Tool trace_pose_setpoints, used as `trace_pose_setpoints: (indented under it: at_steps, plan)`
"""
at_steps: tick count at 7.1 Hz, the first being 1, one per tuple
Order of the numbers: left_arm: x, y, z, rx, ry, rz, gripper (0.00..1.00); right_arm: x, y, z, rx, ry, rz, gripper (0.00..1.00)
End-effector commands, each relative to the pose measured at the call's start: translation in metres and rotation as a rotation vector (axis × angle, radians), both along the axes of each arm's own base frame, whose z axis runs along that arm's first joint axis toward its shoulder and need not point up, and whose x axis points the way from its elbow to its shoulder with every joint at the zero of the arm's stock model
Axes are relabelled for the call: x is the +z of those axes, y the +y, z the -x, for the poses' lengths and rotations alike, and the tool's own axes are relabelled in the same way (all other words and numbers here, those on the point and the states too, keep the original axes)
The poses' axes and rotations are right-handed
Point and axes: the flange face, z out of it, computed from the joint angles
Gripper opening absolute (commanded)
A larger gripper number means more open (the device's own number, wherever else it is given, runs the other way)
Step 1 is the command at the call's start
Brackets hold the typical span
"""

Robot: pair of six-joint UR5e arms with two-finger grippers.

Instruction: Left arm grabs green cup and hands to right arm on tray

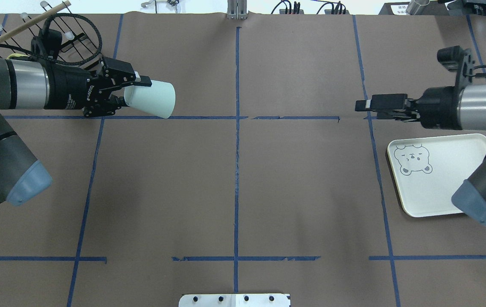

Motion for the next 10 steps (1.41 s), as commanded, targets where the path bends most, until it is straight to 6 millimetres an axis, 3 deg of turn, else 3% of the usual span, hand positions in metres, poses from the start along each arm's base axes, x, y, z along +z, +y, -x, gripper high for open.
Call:
trace_pose_setpoints:
  at_steps: [1, 4, 5, 7, 9, 10]
  plan:
    - [0.005, 0.026, -0.017, 0.058, 0.141, -0.092, 0.09, -0.046, 0.014, 0.04, -0.057, -0.237, 0.059, 1.0]
    - [-0.016, 0.058, -0.031, 0.159, 0.316, -0.083, 0.09, -0.068, 0.059, 0.071, -0.124, -0.488, 0.02, 1.0]
    - [-0.031, 0.059, -0.031, 0.183, 0.372, -0.062, 0.09, -0.083, 0.061, 0.074, -0.156, -0.558, 0.056, 1.0]
    - [-0.034, 0.074, -0.034, 0.207, 0.488, -0.077, 0.09, -0.103, 0.066, 0.074, -0.179, -0.678, 0.067, 1.0]
    - [-0.013, 0.106, -0.077, 0.214, 0.64, -0.072, 0.09, -0.078, 0.084, 0.11, -0.186, -0.813, 0.06, 1.0]
    - [-0.018, 0.107, -0.079, 0.22, 0.65, -0.076, 0.09, -0.08, 0.08, 0.118, -0.184, -0.815, 0.061, 1.0]
